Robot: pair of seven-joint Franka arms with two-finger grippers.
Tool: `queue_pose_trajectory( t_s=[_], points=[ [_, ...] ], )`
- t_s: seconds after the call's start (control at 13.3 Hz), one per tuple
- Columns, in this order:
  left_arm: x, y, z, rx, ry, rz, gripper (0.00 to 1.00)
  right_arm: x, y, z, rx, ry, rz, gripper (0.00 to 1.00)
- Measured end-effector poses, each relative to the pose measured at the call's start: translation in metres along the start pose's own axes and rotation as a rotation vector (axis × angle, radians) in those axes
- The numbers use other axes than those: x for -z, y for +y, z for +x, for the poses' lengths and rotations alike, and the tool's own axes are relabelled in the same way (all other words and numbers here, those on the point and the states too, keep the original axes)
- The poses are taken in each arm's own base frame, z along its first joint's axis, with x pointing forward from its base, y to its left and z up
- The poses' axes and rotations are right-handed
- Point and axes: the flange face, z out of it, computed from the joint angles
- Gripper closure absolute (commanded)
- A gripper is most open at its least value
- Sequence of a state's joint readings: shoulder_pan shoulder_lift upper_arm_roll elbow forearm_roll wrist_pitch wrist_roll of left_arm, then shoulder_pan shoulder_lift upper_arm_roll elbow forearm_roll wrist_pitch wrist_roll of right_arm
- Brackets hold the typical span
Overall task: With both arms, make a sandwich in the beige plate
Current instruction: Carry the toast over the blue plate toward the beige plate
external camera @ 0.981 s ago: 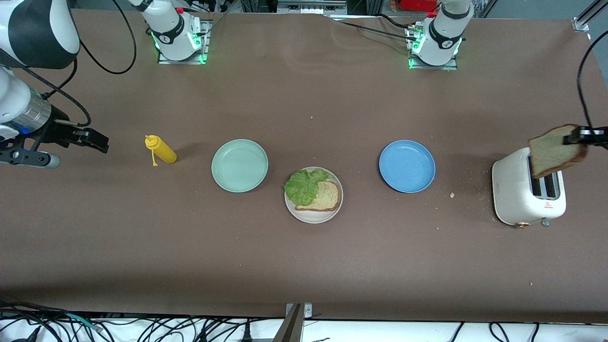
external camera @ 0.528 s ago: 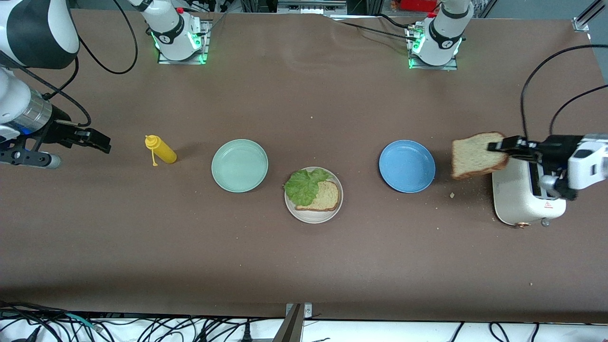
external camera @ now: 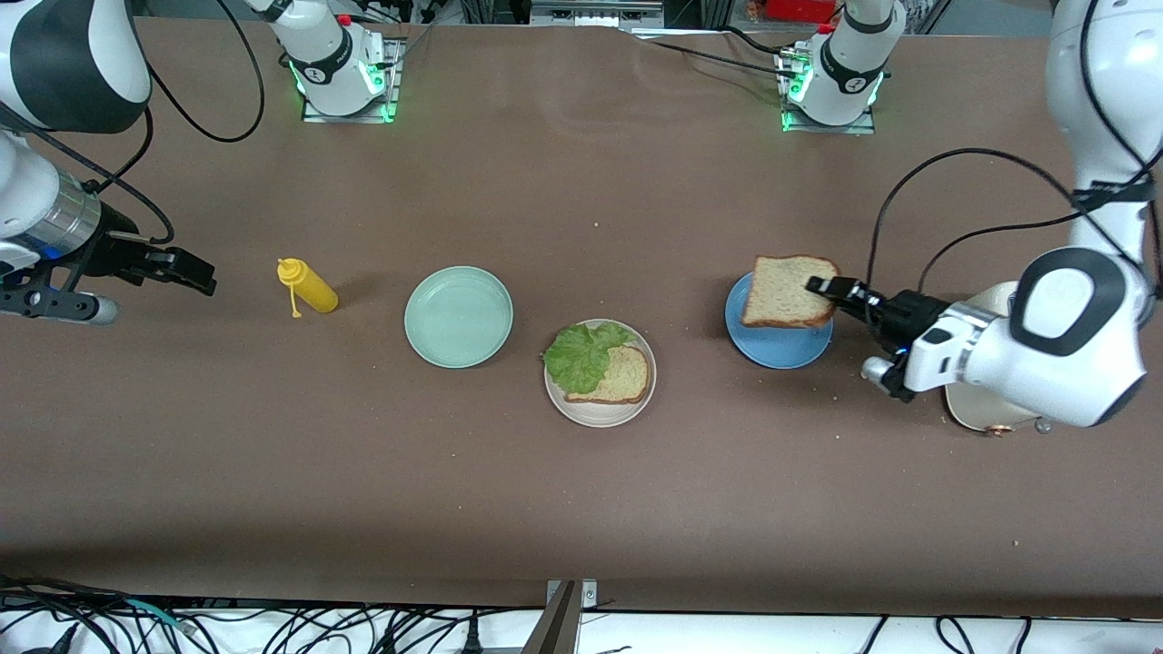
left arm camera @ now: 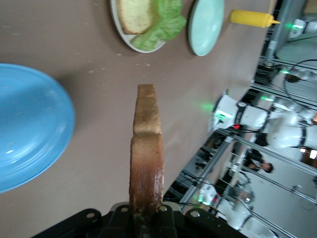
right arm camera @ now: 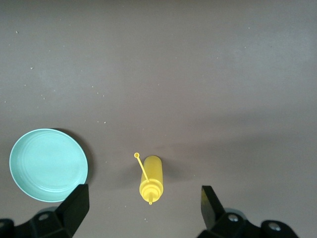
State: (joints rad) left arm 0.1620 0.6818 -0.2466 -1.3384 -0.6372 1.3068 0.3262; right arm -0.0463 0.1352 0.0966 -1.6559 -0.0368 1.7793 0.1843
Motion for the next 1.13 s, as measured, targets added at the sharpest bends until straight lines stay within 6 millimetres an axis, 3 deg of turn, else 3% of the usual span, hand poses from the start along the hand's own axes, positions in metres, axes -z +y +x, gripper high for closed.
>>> queue_pose_trajectory(
  t_s=[0.15, 0.68, 1.13],
  points=[
    [-0.020, -0.007, 0.023, -0.001, 0.032, -0.036, 1.00, -0.004, 0.000, 0.002, 0.000, -0.001, 0.001, 0.00],
    [-0.083, 0.018, 0.094, -0.006, 0.254, -0.162, 1.00, -0.005, -0.001, 0.002, 0.001, -0.001, 0.001, 0.00],
    [-0.161, 0.037, 0.145, 0.015, 0.402, -0.179, 1.00, -0.006, -0.001, 0.002, 0.001, -0.001, 0.001, 0.00]
  ],
)
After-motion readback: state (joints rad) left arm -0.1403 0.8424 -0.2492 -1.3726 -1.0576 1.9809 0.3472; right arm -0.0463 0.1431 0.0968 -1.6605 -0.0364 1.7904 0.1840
